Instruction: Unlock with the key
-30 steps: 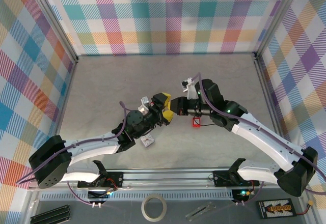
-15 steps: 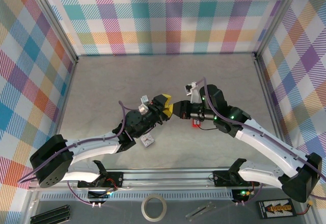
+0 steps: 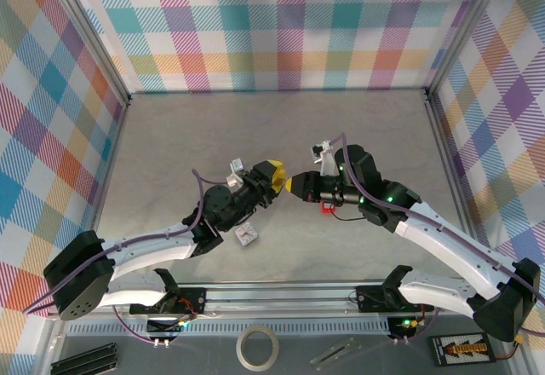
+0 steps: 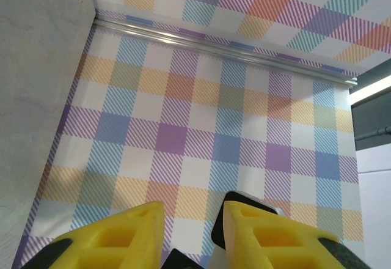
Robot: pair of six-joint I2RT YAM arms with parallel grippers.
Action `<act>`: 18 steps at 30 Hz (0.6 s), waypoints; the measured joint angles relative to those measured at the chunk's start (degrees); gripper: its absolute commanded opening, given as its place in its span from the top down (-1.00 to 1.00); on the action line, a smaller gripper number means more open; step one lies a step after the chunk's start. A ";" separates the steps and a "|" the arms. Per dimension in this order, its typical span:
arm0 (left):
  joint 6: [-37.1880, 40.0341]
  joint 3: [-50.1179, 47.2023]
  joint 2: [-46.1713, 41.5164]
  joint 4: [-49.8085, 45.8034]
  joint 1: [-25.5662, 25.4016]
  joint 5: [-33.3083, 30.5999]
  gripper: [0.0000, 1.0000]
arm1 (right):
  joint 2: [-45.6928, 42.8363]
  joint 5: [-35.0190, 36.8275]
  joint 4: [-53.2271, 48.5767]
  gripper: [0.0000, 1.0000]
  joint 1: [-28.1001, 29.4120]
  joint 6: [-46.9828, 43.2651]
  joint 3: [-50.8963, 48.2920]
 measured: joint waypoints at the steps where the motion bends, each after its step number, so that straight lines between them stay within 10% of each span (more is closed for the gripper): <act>1: 0.17 -0.09 -0.24 -0.37 0.04 -0.02 0.45 | 0.02 0.04 -0.02 1.00 0.00 -0.02 0.00; 18: 3.85 -0.66 -4.28 -7.82 0.79 -0.63 1.00 | -0.20 0.13 0.22 1.00 0.00 -0.04 -0.20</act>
